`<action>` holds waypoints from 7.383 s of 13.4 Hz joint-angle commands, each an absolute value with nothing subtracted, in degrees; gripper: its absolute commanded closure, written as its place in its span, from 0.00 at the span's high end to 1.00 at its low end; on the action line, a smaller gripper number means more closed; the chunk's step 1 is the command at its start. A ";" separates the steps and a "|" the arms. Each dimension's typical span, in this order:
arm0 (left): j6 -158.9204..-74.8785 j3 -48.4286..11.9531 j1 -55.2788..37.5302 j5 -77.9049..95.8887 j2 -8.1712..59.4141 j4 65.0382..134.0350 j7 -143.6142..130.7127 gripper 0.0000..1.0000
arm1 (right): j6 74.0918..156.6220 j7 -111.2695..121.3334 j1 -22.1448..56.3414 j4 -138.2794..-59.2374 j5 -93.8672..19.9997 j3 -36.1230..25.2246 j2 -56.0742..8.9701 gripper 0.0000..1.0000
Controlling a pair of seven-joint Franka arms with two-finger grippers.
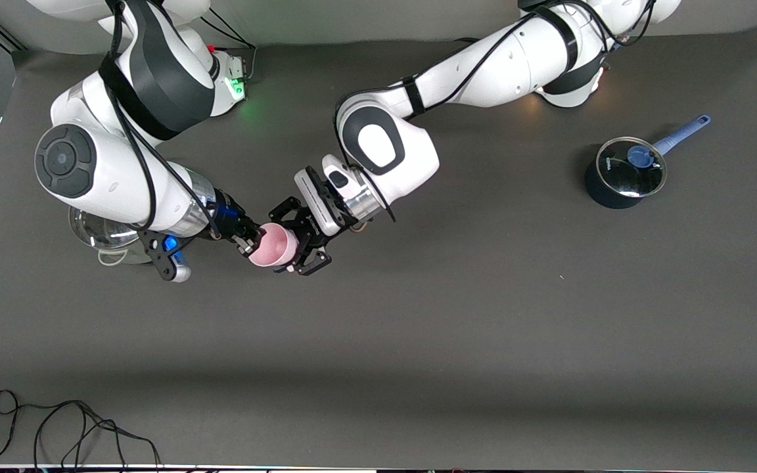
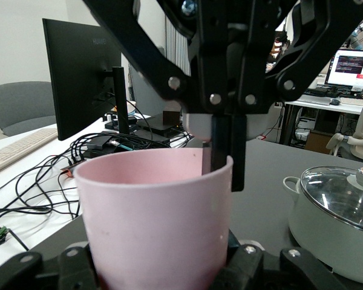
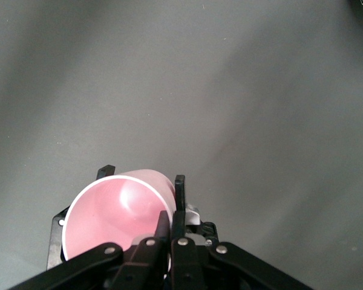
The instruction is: Transfer pink cup from left to right arm
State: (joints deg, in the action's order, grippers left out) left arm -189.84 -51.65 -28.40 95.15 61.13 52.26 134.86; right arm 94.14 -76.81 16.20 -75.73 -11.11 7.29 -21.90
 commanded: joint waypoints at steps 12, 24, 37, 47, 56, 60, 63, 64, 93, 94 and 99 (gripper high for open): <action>-189.76 -41.23 -32.70 89.13 59.85 51.50 130.43 1.00 | 96.50 -77.00 16.70 -72.60 -0.46 6.33 -22.06 0.00; -168.69 -39.38 -16.63 71.66 57.39 63.01 130.43 1.00 | 98.52 -23.35 -8.32 -72.60 3.96 5.10 -21.62 0.00; -117.47 -39.29 14.04 43.47 51.33 73.22 123.69 1.00 | 125.68 15.90 -16.87 -93.60 -3.52 5.27 -25.91 0.00; -93.27 -39.37 22.24 12.51 43.87 70.05 98.03 1.00 | 128.67 20.04 -14.76 -91.85 0.88 5.27 -36.20 0.00; -84.99 -39.29 20.39 -10.79 29.89 70.66 82.53 1.00 | 129.37 19.51 -15.20 -88.42 1.93 5.19 -40.07 0.00; -84.90 -39.29 20.65 -15.46 27.34 70.66 75.79 1.00 | 129.55 19.95 -15.21 -88.33 1.93 5.19 -40.17 0.72; -84.73 -39.37 20.57 -15.38 26.19 70.93 67.10 1.00 | 129.29 19.51 -15.38 -88.33 1.93 5.10 -39.47 0.99; -83.94 -39.55 20.57 -15.38 26.02 70.84 62.80 1.00 | 128.94 19.25 -15.38 -88.33 1.93 5.10 -39.03 0.99; -67.43 -24.74 4.43 -15.82 24.08 65.67 5.54 1.00 | 98.70 -2.37 -8.26 -97.21 0.53 3.69 -1.06 1.00; -66.98 -21.30 1.87 -15.47 24.08 64.61 5.62 1.00 | 98.70 -2.37 -6.61 -97.03 0.53 2.73 -0.88 1.00; -67.84 -14.17 -0.09 -14.94 20.58 66.87 5.45 1.00 | 97.83 -1.23 1.58 -93.96 0.70 -5.89 -0.53 0.99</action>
